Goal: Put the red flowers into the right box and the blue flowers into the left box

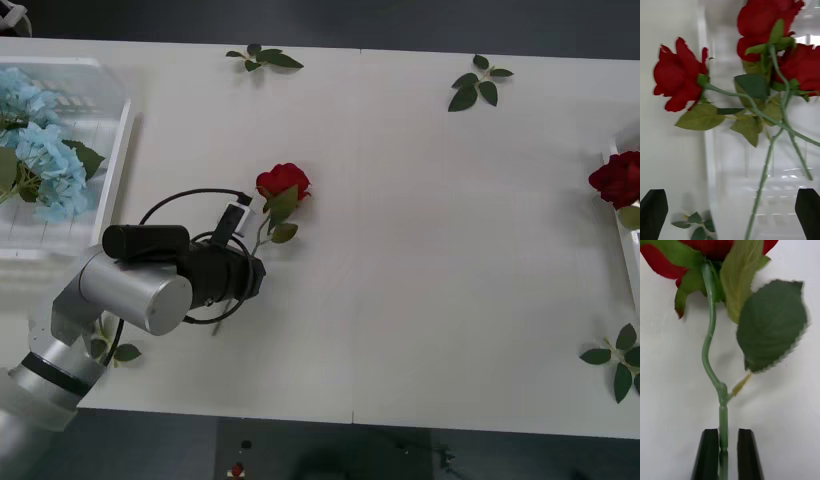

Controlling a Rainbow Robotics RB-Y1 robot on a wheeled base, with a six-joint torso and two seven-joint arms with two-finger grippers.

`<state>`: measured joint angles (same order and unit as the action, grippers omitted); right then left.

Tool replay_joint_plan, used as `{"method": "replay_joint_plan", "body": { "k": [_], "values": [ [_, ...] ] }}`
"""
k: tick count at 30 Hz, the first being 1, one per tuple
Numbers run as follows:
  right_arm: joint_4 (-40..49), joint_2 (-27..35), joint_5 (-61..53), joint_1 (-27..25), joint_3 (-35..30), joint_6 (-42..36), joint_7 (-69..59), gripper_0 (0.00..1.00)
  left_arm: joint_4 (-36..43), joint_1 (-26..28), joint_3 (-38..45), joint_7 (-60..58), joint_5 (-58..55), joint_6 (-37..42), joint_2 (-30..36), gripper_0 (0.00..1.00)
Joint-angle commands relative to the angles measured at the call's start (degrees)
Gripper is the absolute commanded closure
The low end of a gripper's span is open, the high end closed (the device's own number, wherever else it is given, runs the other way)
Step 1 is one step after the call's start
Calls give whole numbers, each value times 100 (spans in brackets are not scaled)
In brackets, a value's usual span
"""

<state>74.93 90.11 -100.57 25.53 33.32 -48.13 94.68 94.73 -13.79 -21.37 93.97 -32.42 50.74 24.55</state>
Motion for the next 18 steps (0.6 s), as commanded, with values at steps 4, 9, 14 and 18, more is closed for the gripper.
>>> {"method": "replay_joint_plan", "body": {
  "k": [4,9,14,18],
  "values": [
    [320,-11,-1299,49,-203,-21,710,0,424,-36,98,112,-71,-46,85,0],
    [259,-424,-2222,49,-537,-162,2310,0,591,-186,591,112,-212,-46,32,0],
    [206,-784,-2573,49,-941,-364,3575,0,485,-493,608,60,-133,-46,-64,0],
    [179,-1065,-2661,49,-1214,-592,4296,0,160,-748,608,42,-80,-46,-196,0]
  ]
}}
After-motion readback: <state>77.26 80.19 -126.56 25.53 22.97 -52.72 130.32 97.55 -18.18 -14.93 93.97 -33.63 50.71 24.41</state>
